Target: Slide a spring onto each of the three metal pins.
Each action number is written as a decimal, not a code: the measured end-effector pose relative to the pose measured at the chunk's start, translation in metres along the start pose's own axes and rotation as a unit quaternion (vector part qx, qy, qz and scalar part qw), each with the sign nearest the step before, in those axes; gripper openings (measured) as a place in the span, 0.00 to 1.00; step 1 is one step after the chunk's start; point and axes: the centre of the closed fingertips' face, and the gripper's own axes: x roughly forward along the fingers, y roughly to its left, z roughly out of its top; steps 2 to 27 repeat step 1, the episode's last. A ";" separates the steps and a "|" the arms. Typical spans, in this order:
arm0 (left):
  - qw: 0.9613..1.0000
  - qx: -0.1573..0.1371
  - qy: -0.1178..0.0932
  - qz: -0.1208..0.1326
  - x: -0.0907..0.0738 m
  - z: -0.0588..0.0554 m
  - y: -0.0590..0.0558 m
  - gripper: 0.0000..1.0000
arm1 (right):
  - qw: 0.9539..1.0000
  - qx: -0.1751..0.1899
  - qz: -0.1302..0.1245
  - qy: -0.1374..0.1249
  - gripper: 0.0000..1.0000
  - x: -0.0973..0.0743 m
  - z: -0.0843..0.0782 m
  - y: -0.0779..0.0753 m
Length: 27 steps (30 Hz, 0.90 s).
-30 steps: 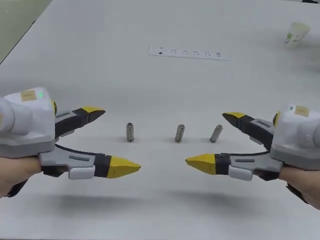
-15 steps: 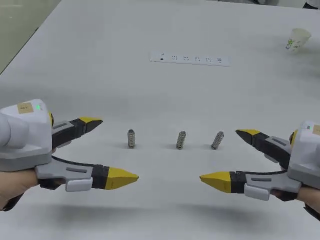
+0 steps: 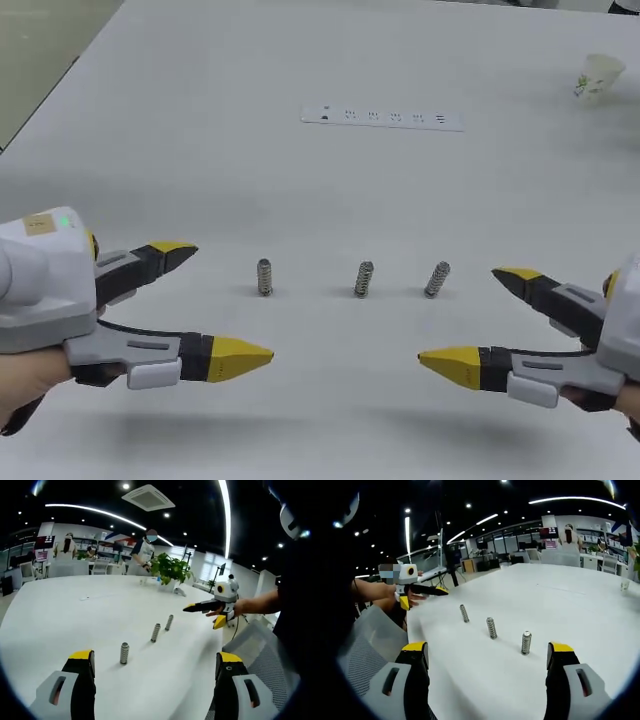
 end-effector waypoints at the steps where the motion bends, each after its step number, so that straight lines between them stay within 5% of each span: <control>1: 1.000 0.001 0.001 0.000 0.000 0.000 0.000 0.98 | 1.000 -0.001 0.000 0.001 0.99 0.000 0.000 0.000; 27: 1.000 0.001 0.001 0.000 0.000 0.000 0.000 0.98 | 1.000 -0.001 0.000 0.001 0.99 0.000 0.000 0.000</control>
